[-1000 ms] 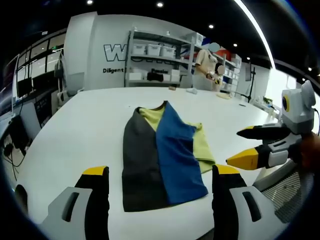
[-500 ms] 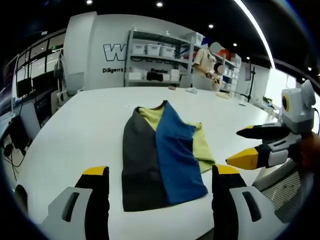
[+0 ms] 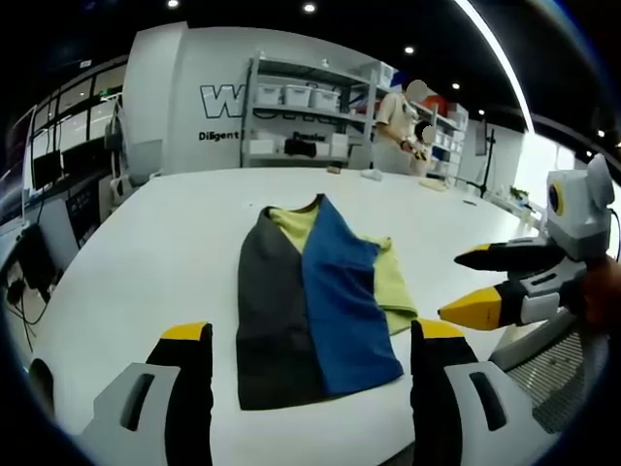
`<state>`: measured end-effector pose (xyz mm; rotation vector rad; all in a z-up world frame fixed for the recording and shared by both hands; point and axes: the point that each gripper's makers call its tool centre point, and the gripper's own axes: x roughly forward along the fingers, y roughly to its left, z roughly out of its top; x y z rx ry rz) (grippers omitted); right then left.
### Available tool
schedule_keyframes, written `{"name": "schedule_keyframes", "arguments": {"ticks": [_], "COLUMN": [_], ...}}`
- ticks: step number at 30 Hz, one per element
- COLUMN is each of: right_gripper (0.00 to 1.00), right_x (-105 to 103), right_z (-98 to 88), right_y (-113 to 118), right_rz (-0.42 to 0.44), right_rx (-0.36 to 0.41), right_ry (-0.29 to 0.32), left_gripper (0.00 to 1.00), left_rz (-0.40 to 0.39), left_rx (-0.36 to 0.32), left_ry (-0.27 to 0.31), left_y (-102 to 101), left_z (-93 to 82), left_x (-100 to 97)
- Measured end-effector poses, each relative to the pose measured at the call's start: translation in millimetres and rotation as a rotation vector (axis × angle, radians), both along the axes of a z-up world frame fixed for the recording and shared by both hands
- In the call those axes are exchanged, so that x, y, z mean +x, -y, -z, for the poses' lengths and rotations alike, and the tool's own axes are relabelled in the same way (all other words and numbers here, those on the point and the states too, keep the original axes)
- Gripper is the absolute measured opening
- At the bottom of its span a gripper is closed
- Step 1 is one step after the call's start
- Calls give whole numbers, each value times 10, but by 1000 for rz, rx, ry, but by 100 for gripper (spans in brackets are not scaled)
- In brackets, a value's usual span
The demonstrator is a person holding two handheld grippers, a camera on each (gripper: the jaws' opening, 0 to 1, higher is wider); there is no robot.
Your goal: Fold the garment on the visible template until the final outline fits inside the template.
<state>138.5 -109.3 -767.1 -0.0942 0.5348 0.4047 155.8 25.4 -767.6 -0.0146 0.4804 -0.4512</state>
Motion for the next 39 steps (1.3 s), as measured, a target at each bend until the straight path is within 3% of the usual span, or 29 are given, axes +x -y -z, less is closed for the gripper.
{"name": "schedule_keyframes", "arguments": {"ticks": [15,24,31,39], "right_gripper": [59,52,43,30], "right_x": [-45,-34,-72,-95], "right_z": [181,308,460,537], "right_y": [-235,-639,-885,-1011], "right_rz": [-123,-287,-379,-422], "right_rx": [-45,-73,-85,-71], "right_ry": [-78,-135,-189,-223], "left_gripper": [79,78,78,78], "left_rz": [-27,-56,-75,-101], "left_rx": [-15,-33,-47,-54], "left_ry": [6,19,23,18], "left_y": [-60,-123,-168,-240], "left_z": [-29,-69,-89,-83], "left_x": [25,49,71,95]}}
